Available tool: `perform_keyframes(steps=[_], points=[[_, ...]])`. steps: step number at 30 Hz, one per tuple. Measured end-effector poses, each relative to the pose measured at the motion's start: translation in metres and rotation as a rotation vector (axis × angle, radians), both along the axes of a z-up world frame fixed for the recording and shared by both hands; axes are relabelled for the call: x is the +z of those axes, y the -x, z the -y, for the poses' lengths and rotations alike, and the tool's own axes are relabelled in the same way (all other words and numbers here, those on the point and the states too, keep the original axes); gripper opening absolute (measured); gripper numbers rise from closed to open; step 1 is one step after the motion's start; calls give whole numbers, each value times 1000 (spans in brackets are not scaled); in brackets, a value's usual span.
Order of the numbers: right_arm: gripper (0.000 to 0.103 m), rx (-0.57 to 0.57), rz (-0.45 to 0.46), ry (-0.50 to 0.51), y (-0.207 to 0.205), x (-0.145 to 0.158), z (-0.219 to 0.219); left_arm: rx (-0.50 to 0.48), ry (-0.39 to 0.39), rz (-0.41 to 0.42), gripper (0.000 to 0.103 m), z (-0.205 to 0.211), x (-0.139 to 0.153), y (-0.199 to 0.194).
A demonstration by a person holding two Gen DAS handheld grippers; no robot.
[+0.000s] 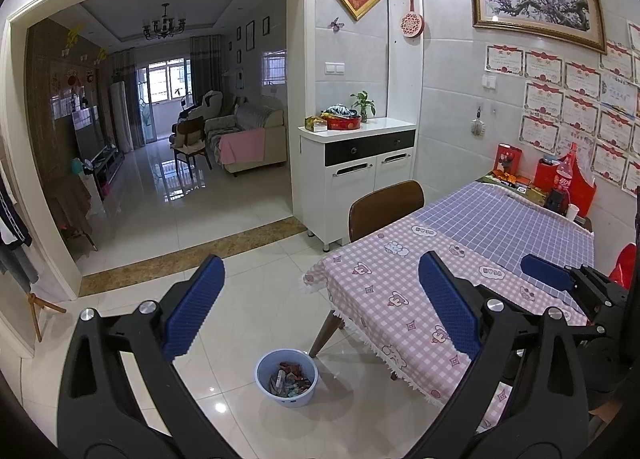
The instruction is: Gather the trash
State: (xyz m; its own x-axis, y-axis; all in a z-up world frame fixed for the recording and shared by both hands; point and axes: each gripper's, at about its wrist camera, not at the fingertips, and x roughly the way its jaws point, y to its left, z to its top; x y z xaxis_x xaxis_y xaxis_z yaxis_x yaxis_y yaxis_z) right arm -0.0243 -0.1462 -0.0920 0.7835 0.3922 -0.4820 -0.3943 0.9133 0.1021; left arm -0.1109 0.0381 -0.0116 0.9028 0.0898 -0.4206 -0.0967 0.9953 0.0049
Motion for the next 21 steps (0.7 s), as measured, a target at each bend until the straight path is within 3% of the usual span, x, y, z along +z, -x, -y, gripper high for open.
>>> perform_keyframes(steps=[21], points=[[78, 6, -11, 0, -2, -3, -4, 5, -1, -3, 96, -1, -2, -3]])
